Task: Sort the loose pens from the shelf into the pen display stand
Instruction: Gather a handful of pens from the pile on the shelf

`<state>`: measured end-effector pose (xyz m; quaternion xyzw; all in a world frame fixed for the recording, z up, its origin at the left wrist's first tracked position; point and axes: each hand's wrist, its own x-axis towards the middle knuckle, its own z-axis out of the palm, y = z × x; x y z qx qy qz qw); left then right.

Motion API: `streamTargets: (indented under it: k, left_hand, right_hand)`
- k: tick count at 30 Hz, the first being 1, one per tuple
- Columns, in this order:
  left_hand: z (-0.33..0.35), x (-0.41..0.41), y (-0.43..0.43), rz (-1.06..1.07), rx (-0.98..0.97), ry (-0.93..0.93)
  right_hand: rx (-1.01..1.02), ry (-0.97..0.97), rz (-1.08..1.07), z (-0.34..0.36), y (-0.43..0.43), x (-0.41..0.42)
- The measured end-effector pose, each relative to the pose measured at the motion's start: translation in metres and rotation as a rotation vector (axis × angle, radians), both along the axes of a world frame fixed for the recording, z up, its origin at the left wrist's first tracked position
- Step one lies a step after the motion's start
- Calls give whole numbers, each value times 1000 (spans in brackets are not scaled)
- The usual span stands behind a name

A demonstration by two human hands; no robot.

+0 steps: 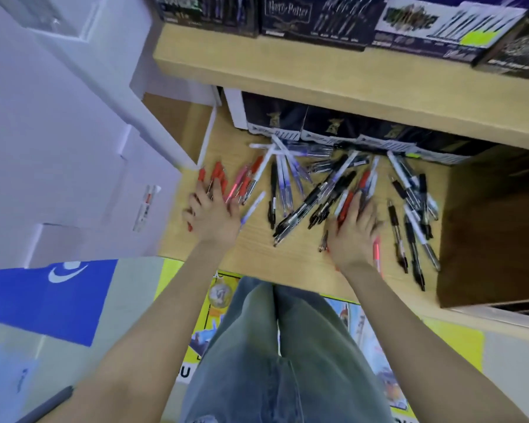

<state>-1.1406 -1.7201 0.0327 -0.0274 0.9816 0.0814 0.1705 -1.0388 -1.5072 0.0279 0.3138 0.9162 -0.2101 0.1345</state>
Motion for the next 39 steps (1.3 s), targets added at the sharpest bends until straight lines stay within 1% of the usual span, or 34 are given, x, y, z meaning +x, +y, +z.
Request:
streamTargets:
  k: [4,6,9,10,12,14,15,17,19,21,23,25,28,32,37,39]
  left_hand:
    - [1,12,40,-6,112,59]
    - [1,19,59,-21,180,27]
    - [3,29,80,-52,243,-29]
    - [4,30,83,-66,262,-29]
    - [10,30,80,-104,327,18]
    - [13,22,68,-118,391,101]
    - [13,15,61,-96,410,116]
    - [10,2,49,25,451,72]
    - [5,-4,51,112,504,-6]
    - [2,-1,65,81,560,-43]
    - [0,7,81,81,614,-55]
    - [-3,11,95,108,601,-64]
    - [-3,17,111,97,529,-75]
    - [1,32,134,63,583,-119]
    - [5,35,139,13,593,-179]
    - [9,25,126,-33,598,-123]
  right_hand:
    - [41,12,-25,-5,-11,-9]
    - [30,20,-13,-6,-13,-10]
    - [-53,38,19,0,-10,-10]
    - [-88,76,35,4,-7,-10]
    - [-107,214,62,14,8,-7]
    - [-27,284,62,21,38,-3]
    - [22,283,36,22,56,0]
    - [92,226,-57,21,90,7]
    - [72,139,-159,14,110,15]
    - [23,106,-214,4,112,19]
    - [-11,125,-254,-2,101,16]
    - [-40,153,-267,-5,82,10]
    - [-50,215,-304,-6,53,1]
    - [-83,243,-349,-5,25,-7]
    - [-176,237,-275,-3,20,-4]
    - [-237,262,-233,1,29,2]
